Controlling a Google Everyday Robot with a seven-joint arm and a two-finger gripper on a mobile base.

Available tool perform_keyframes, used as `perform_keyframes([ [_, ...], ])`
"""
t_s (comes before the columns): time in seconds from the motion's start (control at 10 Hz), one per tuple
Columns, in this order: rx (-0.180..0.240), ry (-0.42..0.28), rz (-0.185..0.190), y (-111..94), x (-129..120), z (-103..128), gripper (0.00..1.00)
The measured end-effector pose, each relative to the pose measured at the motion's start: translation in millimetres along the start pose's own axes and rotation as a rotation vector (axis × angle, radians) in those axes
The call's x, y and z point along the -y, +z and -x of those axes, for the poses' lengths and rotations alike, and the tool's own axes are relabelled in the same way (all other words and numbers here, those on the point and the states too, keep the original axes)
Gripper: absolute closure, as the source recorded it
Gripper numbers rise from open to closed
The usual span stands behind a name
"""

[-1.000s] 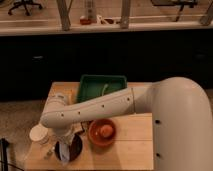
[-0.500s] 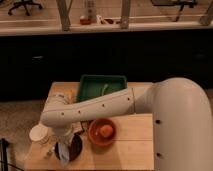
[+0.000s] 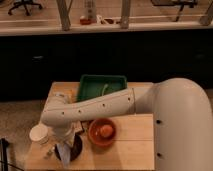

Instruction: Place towel in purple bowl

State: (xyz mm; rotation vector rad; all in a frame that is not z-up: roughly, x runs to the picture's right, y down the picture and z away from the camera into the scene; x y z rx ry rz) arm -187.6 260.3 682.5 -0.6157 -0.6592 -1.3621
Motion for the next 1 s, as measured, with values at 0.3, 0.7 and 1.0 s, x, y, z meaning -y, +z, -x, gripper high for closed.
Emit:
perform_keyframes([
  [0.3,0.002,-0.007,0.013,-2.2,-3.3,-2.2,0.20],
  [0.7,0.003,-0.002,0.021,-7.2,-8.0,-5.6,0.20],
  [1.0,0.008,0.002,0.019,-9.4,-10.5,-7.6,0.20],
])
